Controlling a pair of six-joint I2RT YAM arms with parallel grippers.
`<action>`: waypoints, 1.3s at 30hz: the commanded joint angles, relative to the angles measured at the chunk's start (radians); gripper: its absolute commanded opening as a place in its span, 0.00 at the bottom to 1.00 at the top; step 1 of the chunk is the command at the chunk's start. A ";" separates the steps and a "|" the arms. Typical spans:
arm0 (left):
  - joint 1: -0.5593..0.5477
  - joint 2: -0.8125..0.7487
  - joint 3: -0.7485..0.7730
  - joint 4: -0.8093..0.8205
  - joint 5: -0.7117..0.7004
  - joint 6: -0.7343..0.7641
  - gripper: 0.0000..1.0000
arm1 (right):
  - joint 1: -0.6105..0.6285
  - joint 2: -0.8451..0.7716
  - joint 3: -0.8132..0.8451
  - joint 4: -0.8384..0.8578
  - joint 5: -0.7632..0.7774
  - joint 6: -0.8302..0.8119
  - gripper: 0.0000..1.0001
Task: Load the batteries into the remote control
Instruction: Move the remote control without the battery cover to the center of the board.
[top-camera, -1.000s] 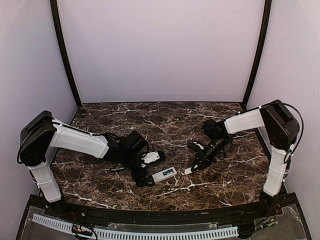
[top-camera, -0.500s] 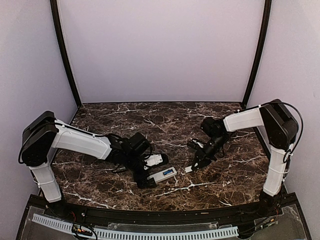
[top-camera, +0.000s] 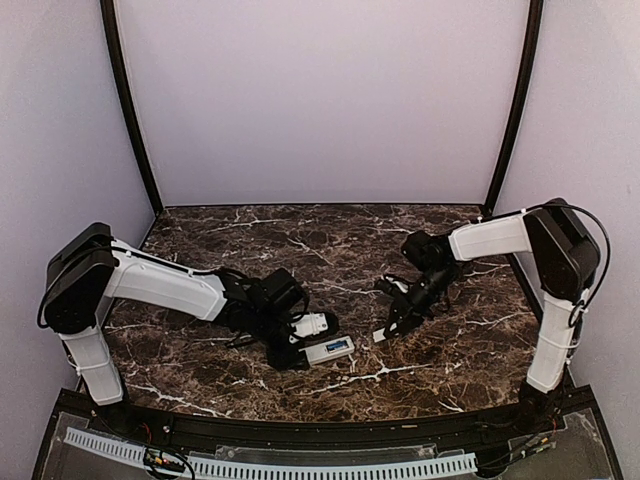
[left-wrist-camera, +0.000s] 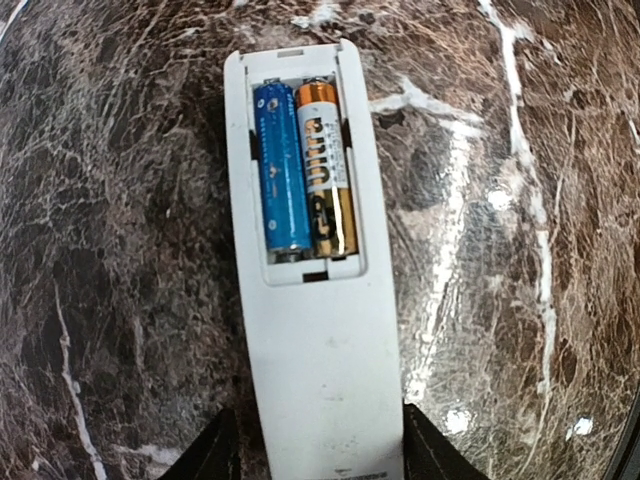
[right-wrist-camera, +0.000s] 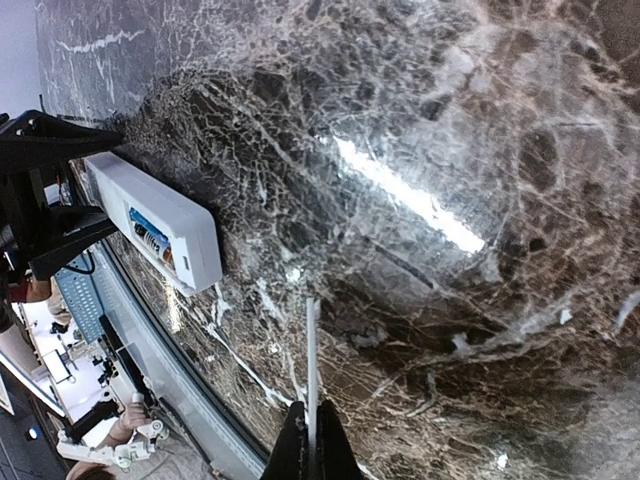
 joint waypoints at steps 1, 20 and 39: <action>-0.005 0.028 0.013 -0.085 0.018 0.000 0.46 | -0.007 -0.061 0.022 -0.039 0.018 -0.009 0.00; -0.105 0.030 0.010 -0.008 0.135 0.061 0.30 | 0.129 -0.240 -0.168 0.159 -0.210 0.204 0.00; -0.118 -0.163 -0.079 -0.011 0.017 -0.031 0.99 | 0.237 -0.282 -0.286 0.362 -0.182 0.415 0.00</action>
